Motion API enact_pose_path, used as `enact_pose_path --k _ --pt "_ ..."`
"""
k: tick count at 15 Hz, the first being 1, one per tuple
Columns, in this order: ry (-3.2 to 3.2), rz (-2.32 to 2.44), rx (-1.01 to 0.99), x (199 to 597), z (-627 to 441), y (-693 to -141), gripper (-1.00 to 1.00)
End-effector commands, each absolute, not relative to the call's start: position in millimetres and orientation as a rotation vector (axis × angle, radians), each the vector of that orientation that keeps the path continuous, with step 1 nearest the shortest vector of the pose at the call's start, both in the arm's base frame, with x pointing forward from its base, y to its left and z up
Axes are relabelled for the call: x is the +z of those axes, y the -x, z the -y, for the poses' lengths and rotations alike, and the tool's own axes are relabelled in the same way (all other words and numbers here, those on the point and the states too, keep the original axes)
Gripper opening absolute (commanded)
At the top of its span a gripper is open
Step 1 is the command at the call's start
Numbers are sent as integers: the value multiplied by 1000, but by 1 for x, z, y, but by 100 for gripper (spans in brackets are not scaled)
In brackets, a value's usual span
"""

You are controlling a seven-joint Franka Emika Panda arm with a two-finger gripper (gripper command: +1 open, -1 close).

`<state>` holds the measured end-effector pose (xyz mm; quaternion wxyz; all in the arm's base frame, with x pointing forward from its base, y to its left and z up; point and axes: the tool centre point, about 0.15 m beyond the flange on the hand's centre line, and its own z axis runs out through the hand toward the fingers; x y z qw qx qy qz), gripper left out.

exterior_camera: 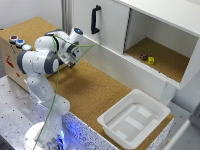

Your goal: Open the drawer

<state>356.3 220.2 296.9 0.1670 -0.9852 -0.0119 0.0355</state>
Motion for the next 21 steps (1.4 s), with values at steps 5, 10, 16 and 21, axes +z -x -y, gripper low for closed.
enact_pose_path --k 5,10,16,21 --pt "2813 -41 71 254 -125 -364 -100" --pt "2852 91 19 267 -142 -351 100" --pt "2941 114 -73 295 -151 -345 100" --pt "3031 117 -300 362 -145 -345 100"
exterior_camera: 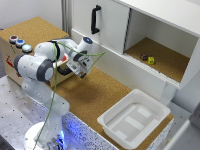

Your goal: Open the drawer

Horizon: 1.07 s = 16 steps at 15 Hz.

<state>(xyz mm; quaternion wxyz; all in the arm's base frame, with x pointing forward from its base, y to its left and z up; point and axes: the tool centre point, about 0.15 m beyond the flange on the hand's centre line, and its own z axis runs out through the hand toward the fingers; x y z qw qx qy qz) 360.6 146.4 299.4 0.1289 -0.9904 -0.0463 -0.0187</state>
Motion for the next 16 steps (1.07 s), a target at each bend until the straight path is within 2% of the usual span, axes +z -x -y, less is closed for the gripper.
enact_pose_path --k 1,4,6,11,16 --pt "3084 125 -369 382 -146 -345 100" --pt "3182 252 -595 450 -170 -340 100" --pt "3155 413 -605 470 -193 -337 100" --pt "3056 862 -299 459 -263 -346 100" --pt "2972 1276 -140 435 -330 -345 100"
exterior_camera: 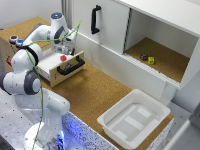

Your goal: Open the drawer

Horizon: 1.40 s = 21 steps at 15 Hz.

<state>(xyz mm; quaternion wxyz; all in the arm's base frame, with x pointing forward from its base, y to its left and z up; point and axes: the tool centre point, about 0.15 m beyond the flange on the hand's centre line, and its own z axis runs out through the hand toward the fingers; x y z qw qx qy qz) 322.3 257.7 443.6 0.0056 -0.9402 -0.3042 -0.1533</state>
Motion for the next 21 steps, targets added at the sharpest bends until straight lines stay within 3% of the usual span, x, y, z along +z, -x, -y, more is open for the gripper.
enact_pose_path --k 1,6,21 --pt "2963 1363 -114 424 -340 -342 100" --pt "2777 1748 -7 375 -357 -343 100" --pt "2487 1923 -45 327 -290 -391 100"
